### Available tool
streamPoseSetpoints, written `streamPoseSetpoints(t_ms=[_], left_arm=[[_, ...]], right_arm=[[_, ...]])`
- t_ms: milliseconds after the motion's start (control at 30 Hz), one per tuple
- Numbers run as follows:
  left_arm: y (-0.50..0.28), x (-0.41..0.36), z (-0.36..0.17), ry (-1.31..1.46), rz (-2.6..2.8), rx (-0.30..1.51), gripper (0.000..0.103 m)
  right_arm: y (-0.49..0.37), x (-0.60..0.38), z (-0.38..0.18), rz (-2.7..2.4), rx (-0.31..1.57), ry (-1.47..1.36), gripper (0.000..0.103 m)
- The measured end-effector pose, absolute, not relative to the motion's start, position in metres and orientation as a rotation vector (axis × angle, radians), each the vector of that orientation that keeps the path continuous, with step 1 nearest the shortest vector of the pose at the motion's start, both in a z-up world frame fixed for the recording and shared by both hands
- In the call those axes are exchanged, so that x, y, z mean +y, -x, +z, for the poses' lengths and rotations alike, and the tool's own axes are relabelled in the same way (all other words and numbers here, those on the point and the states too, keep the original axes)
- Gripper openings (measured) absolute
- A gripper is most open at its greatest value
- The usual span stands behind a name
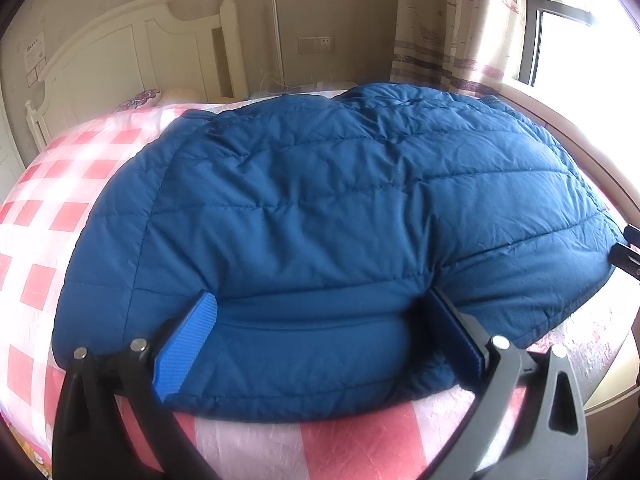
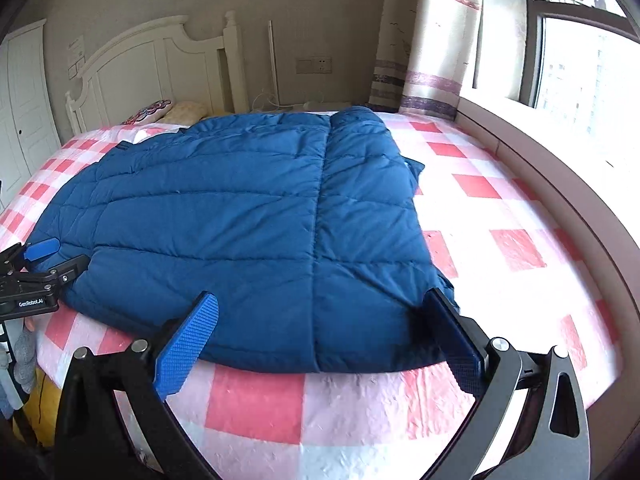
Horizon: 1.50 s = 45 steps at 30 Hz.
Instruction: Fold large clothes
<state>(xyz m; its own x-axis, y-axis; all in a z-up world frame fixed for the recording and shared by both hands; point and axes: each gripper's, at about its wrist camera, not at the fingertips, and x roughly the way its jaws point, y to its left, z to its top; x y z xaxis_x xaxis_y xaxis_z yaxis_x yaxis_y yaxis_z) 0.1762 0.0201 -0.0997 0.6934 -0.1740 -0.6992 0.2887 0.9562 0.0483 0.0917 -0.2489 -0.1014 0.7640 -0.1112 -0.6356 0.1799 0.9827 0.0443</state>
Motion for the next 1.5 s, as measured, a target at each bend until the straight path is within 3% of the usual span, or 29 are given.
streamPoseSetpoints(t_ms=[267,800,867,967,1067,1233,1500], left_arm=[[-0.177,0.019,-0.100,-0.160,-0.254,0.761,0.102],[-0.177,0.023,-0.098,-0.128,-0.272,0.763,0.102],[-0.177,0.024,-0.098,-0.118,-0.269,0.764,0.102],[-0.175,0.027,-0.093,-0.093,-0.289,0.784,0.101],[-0.179,0.036,-0.070,0.010,-0.372,0.822,0.101],[-0.217,0.014,-0.018,-0.109,-0.247,0.736,0.101],[-0.319,-0.073,-0.034,-0.191,-0.159,0.847,0.101]], right_arm=[[-0.040,-0.302,-0.113,-0.099,0.714,-0.435,0.098],[-0.157,-0.278,-0.120,-0.024,0.663,-0.832,0.097],[-0.154,-0.284,-0.128,0.008,0.625,-0.893,0.054],[-0.130,-0.303,-0.146,0.114,0.511,-1.055,0.033],[-0.103,-0.295,-0.136,0.116,0.490,-0.954,0.030],[-0.056,-0.291,-0.129,0.123,0.458,-0.903,0.029],[-0.009,-0.308,-0.112,0.087,0.427,-0.844,0.029]])
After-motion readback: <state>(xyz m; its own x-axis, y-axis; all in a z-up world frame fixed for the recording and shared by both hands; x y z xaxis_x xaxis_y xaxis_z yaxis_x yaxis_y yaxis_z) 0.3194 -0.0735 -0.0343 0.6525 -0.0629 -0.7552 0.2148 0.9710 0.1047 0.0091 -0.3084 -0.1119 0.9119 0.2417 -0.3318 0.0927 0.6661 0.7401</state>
